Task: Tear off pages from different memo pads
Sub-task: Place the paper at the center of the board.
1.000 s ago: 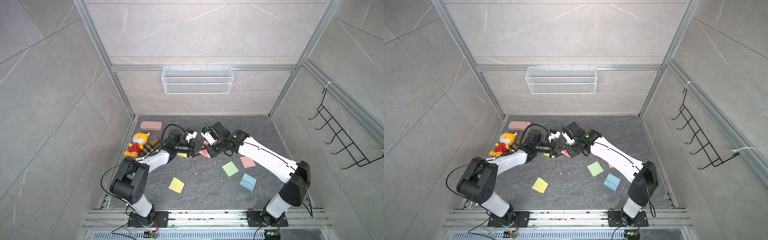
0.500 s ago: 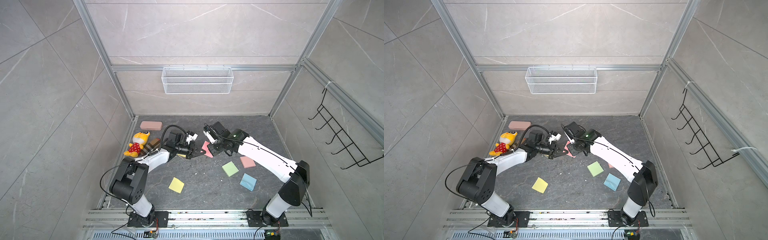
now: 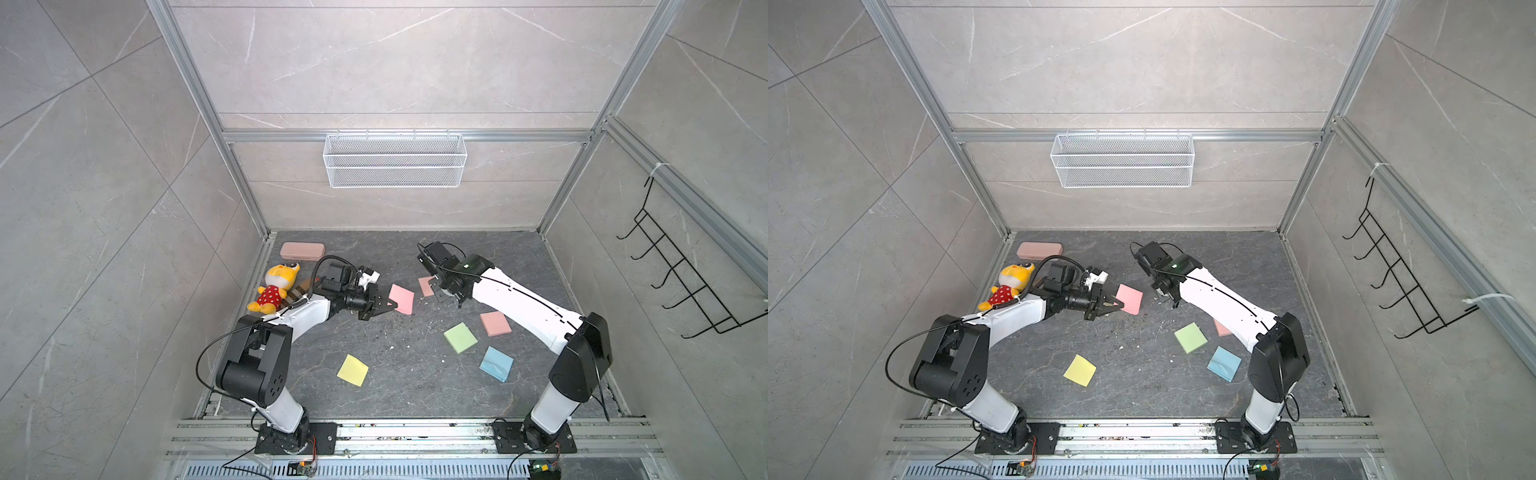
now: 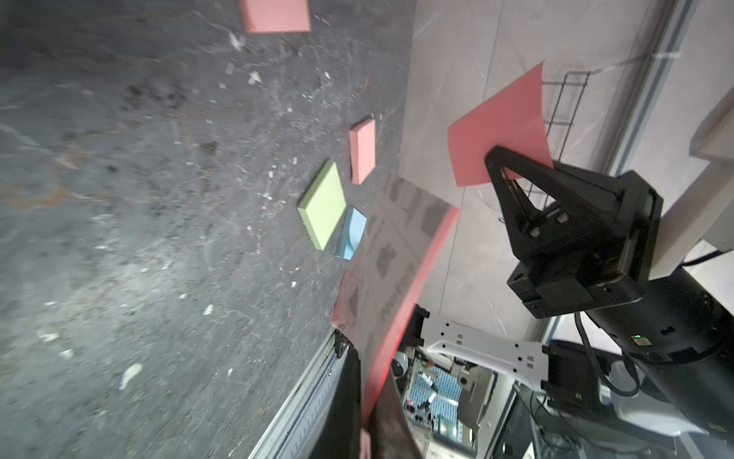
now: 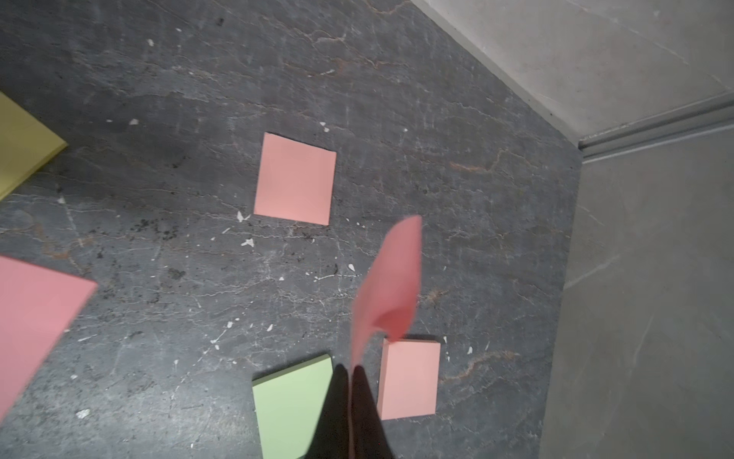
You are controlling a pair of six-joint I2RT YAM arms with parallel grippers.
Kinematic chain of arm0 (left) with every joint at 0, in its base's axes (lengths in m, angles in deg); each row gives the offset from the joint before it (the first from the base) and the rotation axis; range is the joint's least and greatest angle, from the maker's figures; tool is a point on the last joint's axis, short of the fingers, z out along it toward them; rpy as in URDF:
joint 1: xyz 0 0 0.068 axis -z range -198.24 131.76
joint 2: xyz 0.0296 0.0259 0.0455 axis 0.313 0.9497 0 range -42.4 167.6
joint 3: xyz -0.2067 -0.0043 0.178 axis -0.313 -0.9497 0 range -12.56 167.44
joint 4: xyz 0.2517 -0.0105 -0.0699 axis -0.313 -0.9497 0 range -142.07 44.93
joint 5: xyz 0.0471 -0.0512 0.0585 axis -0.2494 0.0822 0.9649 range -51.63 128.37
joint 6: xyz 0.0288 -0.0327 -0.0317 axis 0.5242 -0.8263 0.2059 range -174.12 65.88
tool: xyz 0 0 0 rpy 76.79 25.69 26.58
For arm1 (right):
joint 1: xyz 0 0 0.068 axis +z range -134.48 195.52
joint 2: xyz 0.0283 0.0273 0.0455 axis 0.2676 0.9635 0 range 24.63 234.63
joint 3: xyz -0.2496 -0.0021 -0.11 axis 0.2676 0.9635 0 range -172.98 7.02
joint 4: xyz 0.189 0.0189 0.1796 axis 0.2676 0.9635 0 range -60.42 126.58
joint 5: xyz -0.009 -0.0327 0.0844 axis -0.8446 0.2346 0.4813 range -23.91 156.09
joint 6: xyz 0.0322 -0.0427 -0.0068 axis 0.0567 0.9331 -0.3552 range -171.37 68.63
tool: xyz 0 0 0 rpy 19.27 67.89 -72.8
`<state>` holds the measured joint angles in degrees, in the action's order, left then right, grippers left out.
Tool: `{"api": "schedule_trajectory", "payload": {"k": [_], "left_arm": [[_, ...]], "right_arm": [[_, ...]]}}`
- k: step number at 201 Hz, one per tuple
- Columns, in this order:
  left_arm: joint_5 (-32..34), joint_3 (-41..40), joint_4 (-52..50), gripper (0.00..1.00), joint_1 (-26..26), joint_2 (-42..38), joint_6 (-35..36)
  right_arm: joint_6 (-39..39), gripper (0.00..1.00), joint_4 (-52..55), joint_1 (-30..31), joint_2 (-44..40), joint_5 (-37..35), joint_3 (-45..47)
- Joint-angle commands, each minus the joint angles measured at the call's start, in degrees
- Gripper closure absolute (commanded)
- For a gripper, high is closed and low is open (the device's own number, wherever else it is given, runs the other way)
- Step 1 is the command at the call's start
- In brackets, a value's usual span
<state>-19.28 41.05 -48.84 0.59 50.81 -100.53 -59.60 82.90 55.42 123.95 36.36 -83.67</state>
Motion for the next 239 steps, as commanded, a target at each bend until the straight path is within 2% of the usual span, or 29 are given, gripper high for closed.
{"api": "schedule_trajectory", "payload": {"k": [1, 16, 51, 82, 97, 109, 128, 157, 179, 198, 216, 239], "left_arm": [[4.49, 1.83, -3.6, 1.0, 0.62, 2.51, 1.68], [7.0, 5.39, -3.92, 1.0, 3.28, 7.04, 2.2], [18.66, 12.76, -10.46, 1.0, 7.09, 16.61, 4.57], [26.44, 13.15, -12.28, 1.0, 8.08, 18.02, 4.64], [28.63, 13.52, -15.17, 0.81, 8.4, 17.46, 6.2], [29.82, 13.57, -18.09, 0.65, 8.59, 16.57, 7.75], [31.26, 12.32, -21.07, 0.54, 8.47, 12.97, 9.1], [28.43, 9.23, -22.87, 0.49, 7.05, 5.37, 9.62], [26.75, 6.08, -23.66, 0.49, 2.58, -1.2, 9.32], [29.44, 5.98, -26.82, 0.49, -1.61, -6.41, 11.22], [34.08, 7.43, -29.79, 0.49, -4.05, -9.2, 13.82], [35.94, 10.33, -32.24, 0.49, -5.22, -9.63, 16.05]], "right_arm": [[-2.53, 1.0, 1.81, 0.77, -1.52, 4.36, 2.62], [-3.8, 1.0, 1.27, 1.49, -2.04, 9.15, 3.43], [-5.22, 1.0, 0.89, 4.44, -2.97, 12.3, 4.92], [-4.69, 1.0, 0.84, 6.64, -3.02, 16.31, 6.55], [-4.76, 1.0, 1.22, 8.57, -2.34, 18.26, 7.22], [-4.94, 1.0, 1.43, 10.45, -1.64, 19.87, 7.77], [-5.99, 1.0, 1.19, 13.06, -0.98, 22.41, 9.28], [-7.71, 1.0, -0.09, 16.18, 0.84, 27.64, 11.19], [-10.09, 1.0, -3.11, 19.74, 4.15, 30.5, 12.34], [-12.08, 1.0, -5.73, 22.84, 7.35, 33.54, 12.15], [-13.48, 0.92, -9.87, 24.51, 10.0, 39.06, 11.28], [-12.93, 0.68, -8.97, 25.81, 16.02, 46.01, 7.91]]}}
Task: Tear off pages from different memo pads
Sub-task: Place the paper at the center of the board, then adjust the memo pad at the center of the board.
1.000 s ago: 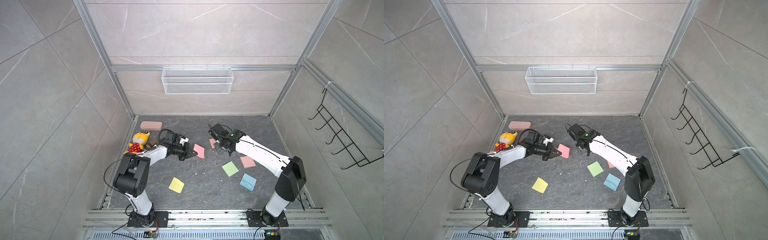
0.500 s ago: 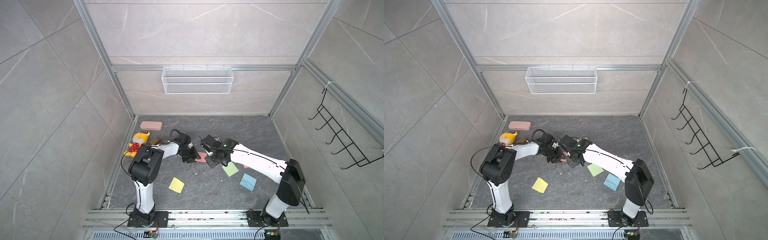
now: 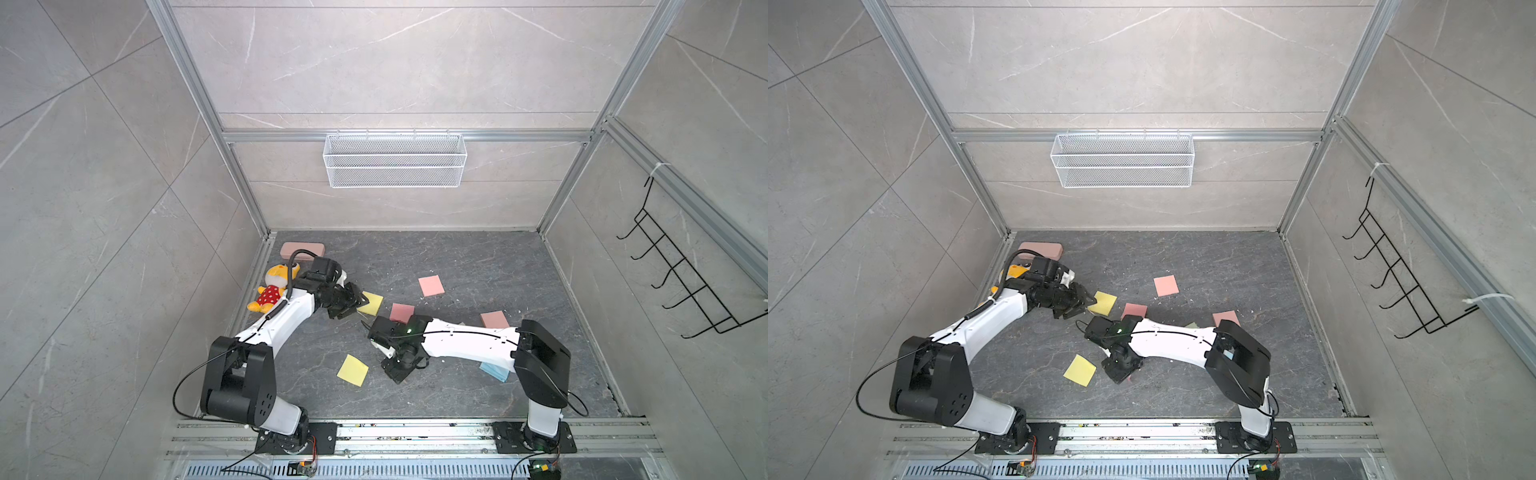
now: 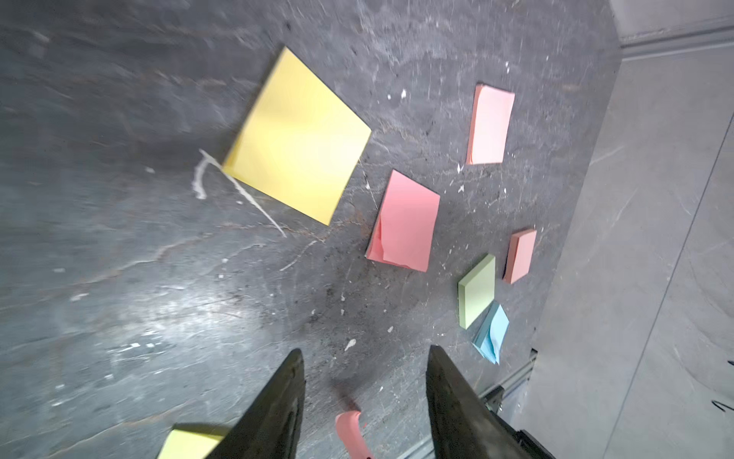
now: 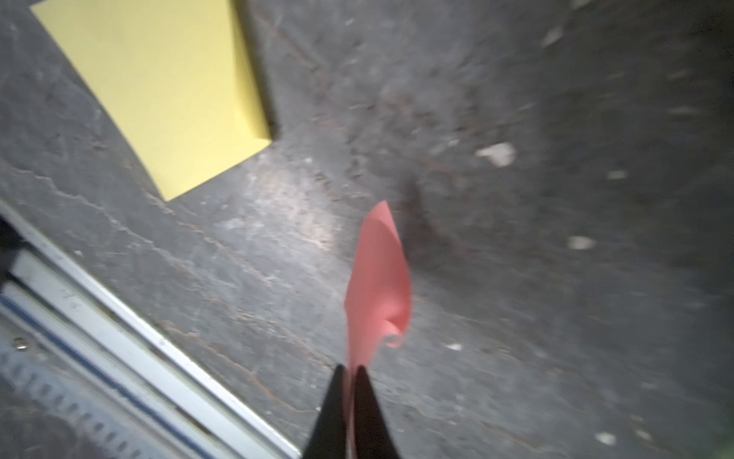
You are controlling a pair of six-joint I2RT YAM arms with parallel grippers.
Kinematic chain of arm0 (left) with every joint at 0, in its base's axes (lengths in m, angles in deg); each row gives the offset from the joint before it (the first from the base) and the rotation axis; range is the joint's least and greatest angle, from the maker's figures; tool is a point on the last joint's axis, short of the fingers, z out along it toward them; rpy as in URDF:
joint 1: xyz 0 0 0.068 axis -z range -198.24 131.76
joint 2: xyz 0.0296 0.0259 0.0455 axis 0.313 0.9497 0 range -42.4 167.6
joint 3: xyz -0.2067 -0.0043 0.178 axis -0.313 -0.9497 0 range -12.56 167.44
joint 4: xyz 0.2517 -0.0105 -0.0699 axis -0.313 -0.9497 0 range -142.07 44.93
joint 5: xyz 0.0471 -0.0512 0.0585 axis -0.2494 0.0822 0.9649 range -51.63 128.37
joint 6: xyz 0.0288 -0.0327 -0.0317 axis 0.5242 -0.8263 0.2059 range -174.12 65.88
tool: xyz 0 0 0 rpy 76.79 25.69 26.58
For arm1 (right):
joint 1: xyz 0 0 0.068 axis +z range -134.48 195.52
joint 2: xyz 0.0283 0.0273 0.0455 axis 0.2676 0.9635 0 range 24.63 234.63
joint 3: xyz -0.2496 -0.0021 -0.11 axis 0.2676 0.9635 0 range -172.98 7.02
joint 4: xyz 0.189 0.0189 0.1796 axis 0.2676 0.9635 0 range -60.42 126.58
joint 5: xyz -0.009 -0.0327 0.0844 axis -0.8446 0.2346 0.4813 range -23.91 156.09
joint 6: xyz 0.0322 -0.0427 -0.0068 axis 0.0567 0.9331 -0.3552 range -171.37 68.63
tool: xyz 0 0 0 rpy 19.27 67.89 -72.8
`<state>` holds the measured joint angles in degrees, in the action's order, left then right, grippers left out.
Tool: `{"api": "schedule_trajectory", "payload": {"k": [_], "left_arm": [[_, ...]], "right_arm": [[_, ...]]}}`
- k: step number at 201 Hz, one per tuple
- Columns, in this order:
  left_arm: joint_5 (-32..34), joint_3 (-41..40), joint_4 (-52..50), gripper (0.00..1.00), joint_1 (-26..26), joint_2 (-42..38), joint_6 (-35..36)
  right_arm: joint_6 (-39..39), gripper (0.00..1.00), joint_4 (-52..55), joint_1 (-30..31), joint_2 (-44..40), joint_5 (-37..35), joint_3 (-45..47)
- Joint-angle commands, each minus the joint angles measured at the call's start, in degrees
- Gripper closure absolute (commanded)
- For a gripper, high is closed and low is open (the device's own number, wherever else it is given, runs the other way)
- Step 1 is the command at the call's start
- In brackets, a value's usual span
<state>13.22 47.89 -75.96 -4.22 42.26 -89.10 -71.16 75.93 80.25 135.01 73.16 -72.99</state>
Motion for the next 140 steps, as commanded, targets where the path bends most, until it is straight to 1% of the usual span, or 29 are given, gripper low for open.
{"api": "schedule_trajectory", "payload": {"k": [1, 7, 16, 29, 38, 48, 58, 68, 83, 90, 100, 108, 117, 129, 140], "left_arm": [[3.48, 3.6, -5.17, 0.49, -0.4, -1.08, 4.73], [3.73, 4.36, -5.84, 0.49, -0.44, -1.0, 5.2], [4.16, 5.29, -6.59, 0.49, -0.47, -1.02, 5.67], [4.73, 6.34, -7.07, 0.49, -0.49, -1.17, 6.17], [4.84, 7.19, -6.94, 0.49, -0.48, -1.04, 6.41], [5.26, 8.32, -6.29, 0.49, -0.4, -0.29, 6.61], [5.28, 9.98, -5.01, 0.49, 0.44, 1.3, 6.59], [5.61, 12.89, -4.44, 0.49, 2.12, 4.07, 6.72], [6.14, 18.79, -4.46, 0.49, 6.54, 9.74, 7.76], [6.2, 21.66, -4.47, 0.48, 8.36, 12.96, 7.92], [5.62, 25.59, -4.05, 0.48, 10.54, 17.5, 7.92], [4.9, 29.0, -3.91, 0.48, 12.07, 21.26, 7.8], [4.6, 33.1, -4.13, 0.48, 13.66, 25.52, 7.89], [4.49, 38.77, -4.84, 0.47, 15.38, 31.0, 8.09], [4.5, 43.79, -5.44, 0.46, 16.34, 35.96, 8.29]], "right_arm": [[-1.38, 0.66, -2.11, 0.99, 4.99, 9.55, -2.74], [-1.9, 0.57, -3.79, 0.89, 4.47, 12.51, -2.15], [-2.86, 0.49, -6.22, 0.05, 2.5, 16.24, -0.93], [-3.9, 0.41, -8.03, -2.57, -0.9, 20.42, 0.23], [-4.36, 0.4, -9.08, -5.57, -3.52, 23.04, 1.11], [-4.85, 0.4, -9.87, -9.66, -6.57, 24.38, 2.2], [-5.16, 0.41, -9.13, -14.8, -9.08, 23.08, 2.72], [-4.82, 0.43, -6.48, -20.14, -10.22, 18.93, 2.31], [-3.18, 0.48, -2.08, -27.62, -9.6, 11.28, 0.7], [-2.89, 0.51, -1.94, -30.67, -9.2, 8.7, 0.46], [-3.7, 0.53, -4.39, -34.83, -9.06, 6.09, 1.11], [-5.42, 0.55, -6.83, -38.4, -8.6, 5.81, 1.43], [-6.96, 0.57, -9.66, -41.84, -7.37, 7.22, 1.05], [-7.84, 0.57, -11.31, -44.56, -4.23, 7.87, -1.16], [-7.5, 0.57, -11.11, -45.71, -0.32, 7.47, -4.0]]}}
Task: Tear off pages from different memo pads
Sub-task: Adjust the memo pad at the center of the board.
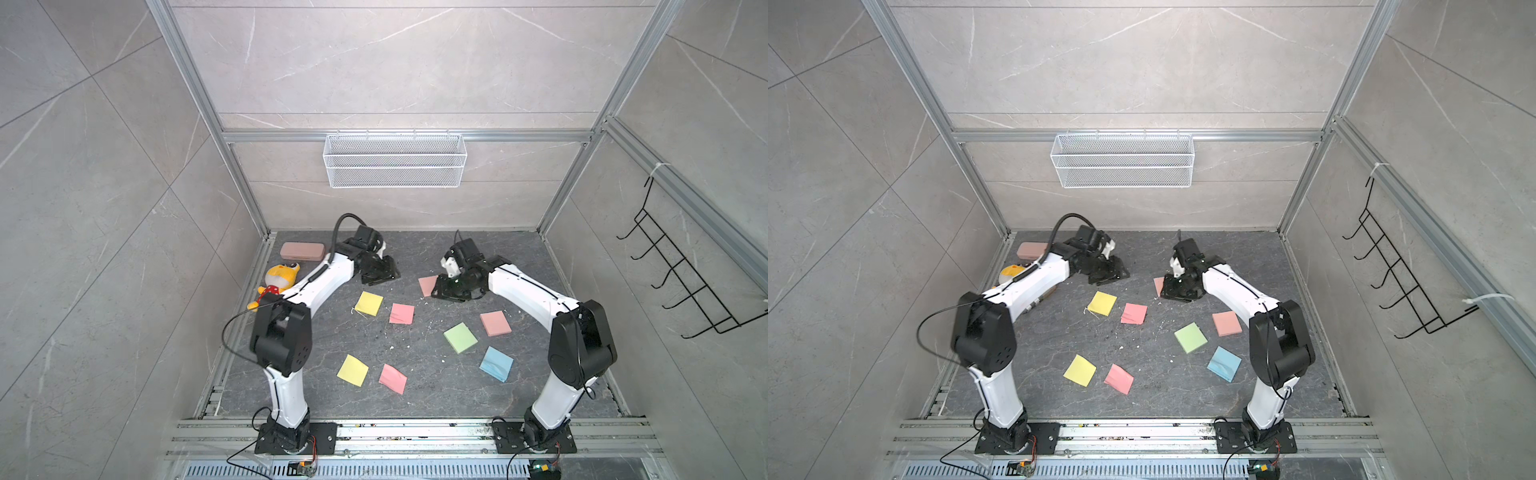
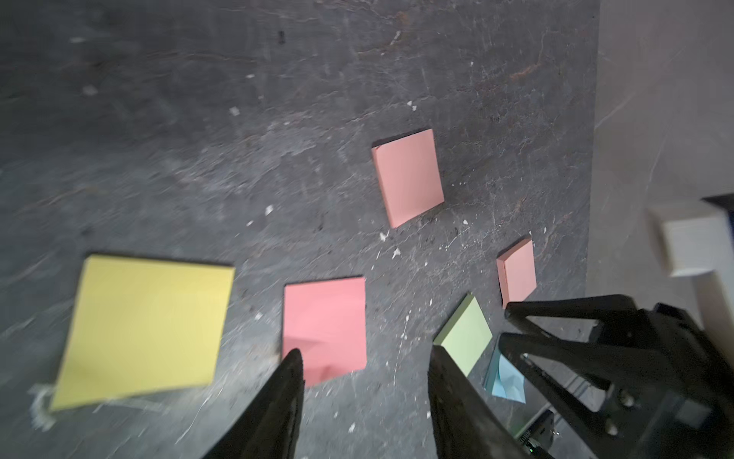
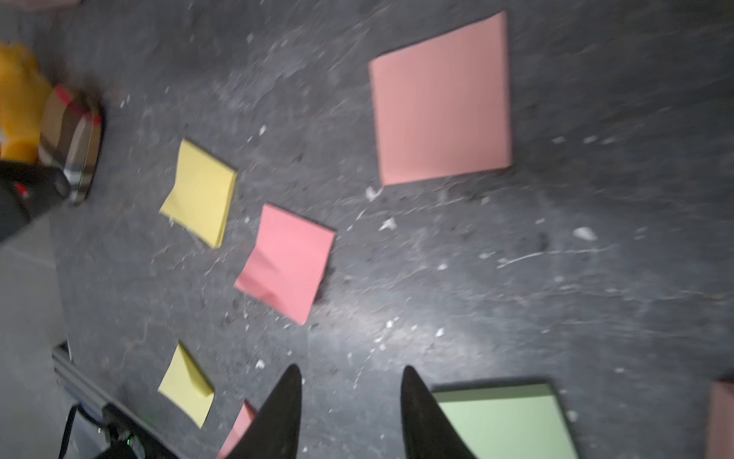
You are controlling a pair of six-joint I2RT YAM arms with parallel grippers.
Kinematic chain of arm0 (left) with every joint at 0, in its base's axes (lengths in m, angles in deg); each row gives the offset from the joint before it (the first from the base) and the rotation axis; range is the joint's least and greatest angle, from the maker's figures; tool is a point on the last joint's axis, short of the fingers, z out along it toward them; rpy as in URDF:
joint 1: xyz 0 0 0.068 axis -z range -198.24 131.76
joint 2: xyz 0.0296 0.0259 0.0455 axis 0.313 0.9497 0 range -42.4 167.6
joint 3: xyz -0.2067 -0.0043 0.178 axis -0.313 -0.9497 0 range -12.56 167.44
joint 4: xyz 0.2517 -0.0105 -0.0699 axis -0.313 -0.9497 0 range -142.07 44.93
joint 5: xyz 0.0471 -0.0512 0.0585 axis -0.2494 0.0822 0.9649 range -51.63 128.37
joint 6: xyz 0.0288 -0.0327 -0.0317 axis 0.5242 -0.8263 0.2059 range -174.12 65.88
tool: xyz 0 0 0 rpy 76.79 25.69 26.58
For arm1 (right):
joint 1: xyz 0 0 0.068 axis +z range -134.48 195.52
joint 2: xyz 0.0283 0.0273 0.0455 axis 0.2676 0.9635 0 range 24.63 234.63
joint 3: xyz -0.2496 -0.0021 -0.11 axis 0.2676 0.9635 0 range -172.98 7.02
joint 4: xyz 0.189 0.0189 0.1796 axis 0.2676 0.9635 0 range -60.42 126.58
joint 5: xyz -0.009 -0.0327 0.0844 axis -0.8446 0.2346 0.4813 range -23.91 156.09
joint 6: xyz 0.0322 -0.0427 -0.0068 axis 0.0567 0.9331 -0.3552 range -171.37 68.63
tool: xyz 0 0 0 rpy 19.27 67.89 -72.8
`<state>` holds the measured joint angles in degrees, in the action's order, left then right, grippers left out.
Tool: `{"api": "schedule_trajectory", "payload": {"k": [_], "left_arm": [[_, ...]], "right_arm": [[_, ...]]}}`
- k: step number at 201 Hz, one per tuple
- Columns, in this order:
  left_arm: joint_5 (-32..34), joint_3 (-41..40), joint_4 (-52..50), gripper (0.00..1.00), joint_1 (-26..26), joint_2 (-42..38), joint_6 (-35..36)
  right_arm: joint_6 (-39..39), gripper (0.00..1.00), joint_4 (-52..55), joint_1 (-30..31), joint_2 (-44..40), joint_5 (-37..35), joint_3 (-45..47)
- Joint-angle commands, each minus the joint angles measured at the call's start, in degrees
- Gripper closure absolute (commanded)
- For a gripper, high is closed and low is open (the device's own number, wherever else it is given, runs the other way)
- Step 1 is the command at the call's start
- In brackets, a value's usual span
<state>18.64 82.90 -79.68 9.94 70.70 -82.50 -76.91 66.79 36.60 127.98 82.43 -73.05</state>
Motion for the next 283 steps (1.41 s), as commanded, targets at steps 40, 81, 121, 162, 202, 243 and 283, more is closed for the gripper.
{"api": "schedule_trajectory", "payload": {"k": [40, 81, 121, 162, 202, 243, 283], "left_arm": [[2.01, 25.01, -4.37, 0.42, 3.08, 23.26, 3.23], [3.32, 30.36, -5.67, 0.41, 4.36, 29.18, 1.6], [0.98, 33.09, -4.68, 0.42, 4.54, 31.72, 0.06], [-2.52, 30.42, -2.1, 0.44, 4.95, 31.08, 0.42], [-8.49, 23.93, 4.41, 0.45, 8.01, 28.71, -1.87], [-10.17, 14.54, 6.69, 0.47, 12.31, 22.21, -3.43], [-8.89, 4.63, 8.12, 0.46, 12.08, 10.0, -2.11]], "right_arm": [[-6.46, 0.51, -7.54, -3.73, 11.01, -1.65, -2.68], [-5.03, 0.48, -4.62, -4.23, 17.81, -1.25, -10.77], [-5.75, 0.48, -4.49, -4.29, 22.77, -0.59, -16.42], [-3.88, 0.48, 0.48, -4.34, 30.17, 0.42, -26.88], [-3.03, 0.49, 3.66, -4.01, 34.96, 3.99, -34.43], [-1.62, 0.5, 6.2, -3.49, 35.53, 5.89, -36.48], [0.41, 0.5, 6.39, -4.03, 27.47, 4.17, -29.75]]}}
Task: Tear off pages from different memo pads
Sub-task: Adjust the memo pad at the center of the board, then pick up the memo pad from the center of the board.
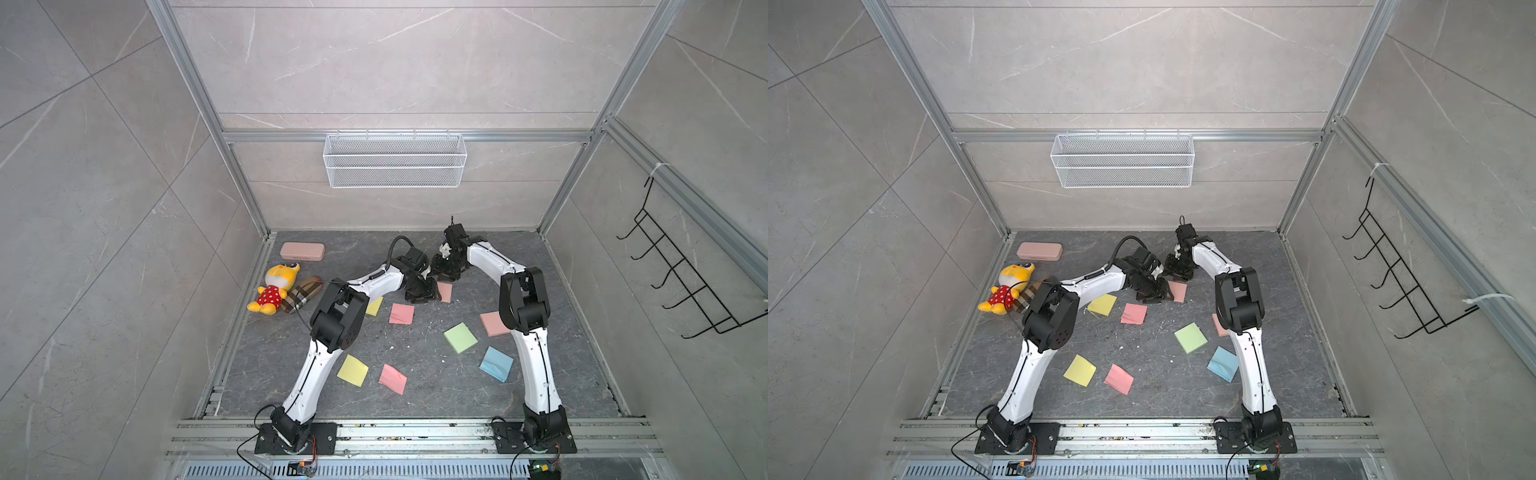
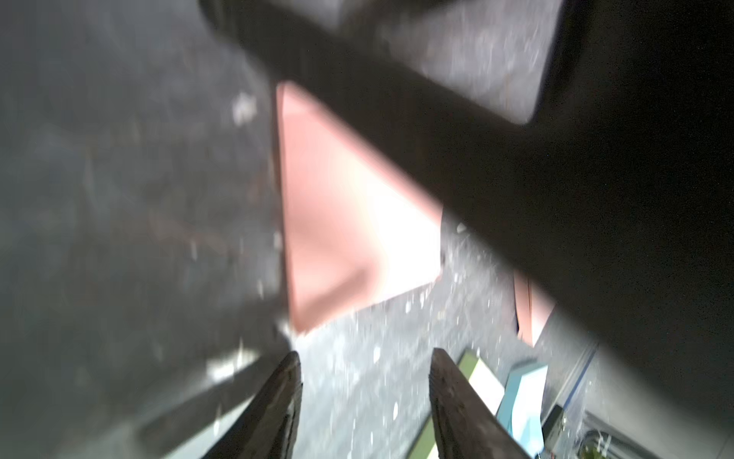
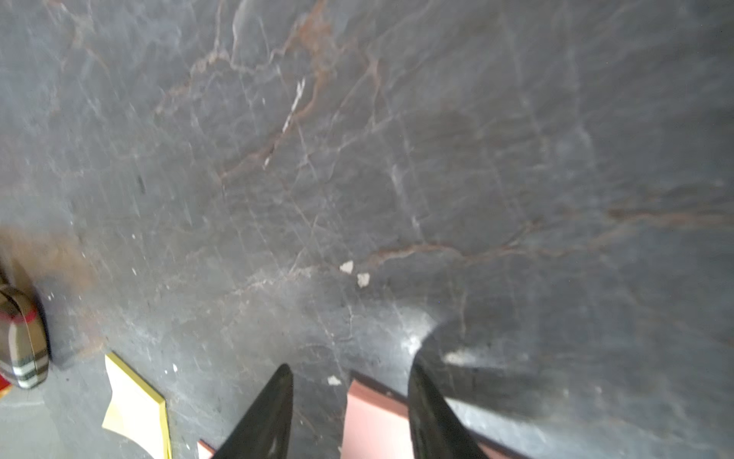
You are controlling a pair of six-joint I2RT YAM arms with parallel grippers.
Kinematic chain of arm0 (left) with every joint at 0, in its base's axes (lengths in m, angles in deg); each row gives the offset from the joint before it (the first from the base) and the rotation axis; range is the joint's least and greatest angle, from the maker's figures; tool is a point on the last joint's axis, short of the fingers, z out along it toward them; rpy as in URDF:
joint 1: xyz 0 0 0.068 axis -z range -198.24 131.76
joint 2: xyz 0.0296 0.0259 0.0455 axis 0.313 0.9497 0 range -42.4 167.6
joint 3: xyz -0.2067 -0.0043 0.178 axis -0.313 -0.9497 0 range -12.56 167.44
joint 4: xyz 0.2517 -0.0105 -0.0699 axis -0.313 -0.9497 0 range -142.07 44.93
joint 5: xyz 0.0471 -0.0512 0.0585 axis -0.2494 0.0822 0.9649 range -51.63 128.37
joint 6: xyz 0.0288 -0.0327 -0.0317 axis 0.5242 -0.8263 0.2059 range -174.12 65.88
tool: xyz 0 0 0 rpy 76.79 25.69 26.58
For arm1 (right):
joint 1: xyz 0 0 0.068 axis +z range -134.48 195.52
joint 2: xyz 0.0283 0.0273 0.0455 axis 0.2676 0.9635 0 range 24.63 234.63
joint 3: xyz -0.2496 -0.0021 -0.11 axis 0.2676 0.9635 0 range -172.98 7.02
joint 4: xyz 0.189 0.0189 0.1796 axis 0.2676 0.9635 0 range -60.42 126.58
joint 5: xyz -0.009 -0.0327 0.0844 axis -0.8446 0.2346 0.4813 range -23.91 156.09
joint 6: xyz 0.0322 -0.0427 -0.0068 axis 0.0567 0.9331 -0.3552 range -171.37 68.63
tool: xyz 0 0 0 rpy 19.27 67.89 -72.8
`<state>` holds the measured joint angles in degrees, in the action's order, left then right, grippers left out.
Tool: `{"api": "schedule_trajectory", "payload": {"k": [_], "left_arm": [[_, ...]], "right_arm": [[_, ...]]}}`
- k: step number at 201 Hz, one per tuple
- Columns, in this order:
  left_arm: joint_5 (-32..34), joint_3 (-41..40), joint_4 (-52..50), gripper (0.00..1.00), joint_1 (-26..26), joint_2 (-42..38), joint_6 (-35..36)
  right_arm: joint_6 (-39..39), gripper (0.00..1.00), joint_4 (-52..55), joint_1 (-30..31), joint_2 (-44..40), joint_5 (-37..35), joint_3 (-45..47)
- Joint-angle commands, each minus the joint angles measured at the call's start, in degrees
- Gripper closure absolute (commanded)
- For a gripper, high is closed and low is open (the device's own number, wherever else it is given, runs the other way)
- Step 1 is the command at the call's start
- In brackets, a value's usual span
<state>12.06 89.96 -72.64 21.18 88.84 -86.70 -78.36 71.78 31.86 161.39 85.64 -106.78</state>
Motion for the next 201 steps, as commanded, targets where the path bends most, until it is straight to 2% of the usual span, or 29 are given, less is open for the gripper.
{"api": "schedule_trajectory", "payload": {"k": [1, 35, 61, 80, 115, 160, 201], "left_arm": [[-2.24, -2.38, 0.88, 0.46, 0.75, -8.21, 2.13], [-1.03, 2.25, -3.98, 0.47, -3.08, -4.5, 3.39], [-0.28, 11.32, -7.75, 0.48, -2.95, 3.76, 4.93], [0.0, 17.12, -11.17, 0.49, -2.34, 8.7, 5.39], [1.94, 21.64, -13.88, 0.5, -1.98, 12.78, 5.39], [1.63, 20.15, -14.06, 0.55, -1.71, 13.44, 5.37], [1.42, 18.87, -13.94, 0.62, -1.69, 13.1, 5.35]], "right_arm": [[1.85, 0.5, 1.36, 0.67, -6.19, 0.94, 4.22], [0.7, 0.49, -2.25, -1.7, -15.18, -0.1, 16.35], [0.02, 0.49, -5.32, -3.41, -19.77, -0.04, 26.99], [-0.65, 0.52, -7.31, -4.25, -21.19, 0.75, 31.42], [-1.81, 0.6, -9.59, -4.41, -19.28, 2.09, 33.08], [-3.04, 0.71, -11.6, -4.46, -16.65, 4.51, 32.01], [-3.19, 0.78, -14.91, -4.57, -17.96, 8.29, 33.1]]}}
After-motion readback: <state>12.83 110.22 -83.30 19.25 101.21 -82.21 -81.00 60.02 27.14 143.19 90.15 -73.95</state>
